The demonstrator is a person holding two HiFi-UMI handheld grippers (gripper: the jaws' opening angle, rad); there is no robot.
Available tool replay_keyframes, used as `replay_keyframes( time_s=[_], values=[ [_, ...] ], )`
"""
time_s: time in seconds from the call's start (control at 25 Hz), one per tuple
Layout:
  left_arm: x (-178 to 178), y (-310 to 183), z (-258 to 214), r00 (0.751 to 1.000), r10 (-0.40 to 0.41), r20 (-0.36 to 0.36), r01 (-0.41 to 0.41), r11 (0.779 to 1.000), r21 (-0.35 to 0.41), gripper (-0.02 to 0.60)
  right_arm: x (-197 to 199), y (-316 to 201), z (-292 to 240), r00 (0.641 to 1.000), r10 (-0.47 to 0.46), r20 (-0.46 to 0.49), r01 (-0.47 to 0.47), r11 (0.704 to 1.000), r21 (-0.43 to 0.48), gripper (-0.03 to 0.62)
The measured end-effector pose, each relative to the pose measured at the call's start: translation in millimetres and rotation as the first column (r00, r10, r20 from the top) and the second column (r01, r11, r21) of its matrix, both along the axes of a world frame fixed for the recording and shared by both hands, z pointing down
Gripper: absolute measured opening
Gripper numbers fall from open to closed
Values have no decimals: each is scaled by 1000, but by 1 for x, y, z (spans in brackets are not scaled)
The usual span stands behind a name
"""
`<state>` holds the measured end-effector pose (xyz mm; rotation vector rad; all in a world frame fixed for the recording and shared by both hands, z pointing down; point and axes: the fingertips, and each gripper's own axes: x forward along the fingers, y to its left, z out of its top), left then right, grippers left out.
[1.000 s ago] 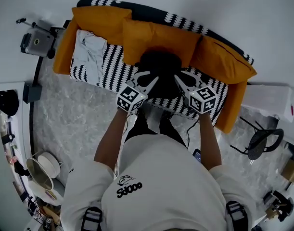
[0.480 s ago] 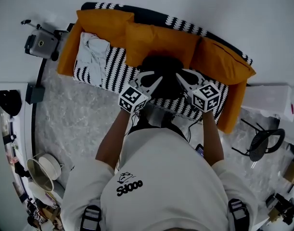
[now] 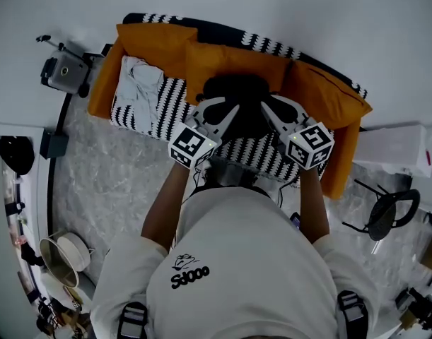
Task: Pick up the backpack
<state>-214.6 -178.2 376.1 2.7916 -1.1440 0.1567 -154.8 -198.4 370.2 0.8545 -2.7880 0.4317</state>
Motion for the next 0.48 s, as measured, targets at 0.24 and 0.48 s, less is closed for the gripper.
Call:
replay_keyframes(
  time_s=[0.24, 0.48],
  values=[
    [-1, -9, -57, 1000, -22, 21, 20, 996, 90, 42, -4, -8, -56, 999, 49, 13, -50, 993, 104, 89],
    [-10, -13, -107, 998, -48, 30, 42, 986, 161, 43, -13, -5, -106, 999, 44, 19, -47, 981, 189, 89]
  ],
)
